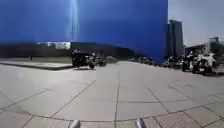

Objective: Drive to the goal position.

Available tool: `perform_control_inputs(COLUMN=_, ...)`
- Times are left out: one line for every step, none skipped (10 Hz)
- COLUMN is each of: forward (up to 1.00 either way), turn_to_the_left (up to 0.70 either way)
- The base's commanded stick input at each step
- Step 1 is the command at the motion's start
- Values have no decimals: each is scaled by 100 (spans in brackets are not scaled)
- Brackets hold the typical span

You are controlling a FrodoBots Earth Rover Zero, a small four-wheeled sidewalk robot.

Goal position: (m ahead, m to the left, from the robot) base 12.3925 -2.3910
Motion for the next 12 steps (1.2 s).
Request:
perform_control_inputs(forward=100, turn_to_the_left=-19)
perform_control_inputs(forward=100, turn_to_the_left=0)
perform_control_inputs(forward=100, turn_to_the_left=-1)
perform_control_inputs(forward=100, turn_to_the_left=-21)
perform_control_inputs(forward=100, turn_to_the_left=-31)
perform_control_inputs(forward=100, turn_to_the_left=-38)
perform_control_inputs(forward=100, turn_to_the_left=-40)
perform_control_inputs(forward=100, turn_to_the_left=-40)
perform_control_inputs(forward=100, turn_to_the_left=-40)
perform_control_inputs(forward=100, turn_to_the_left=-40)
perform_control_inputs(forward=100, turn_to_the_left=-19)
perform_control_inputs(forward=100, turn_to_the_left=0)
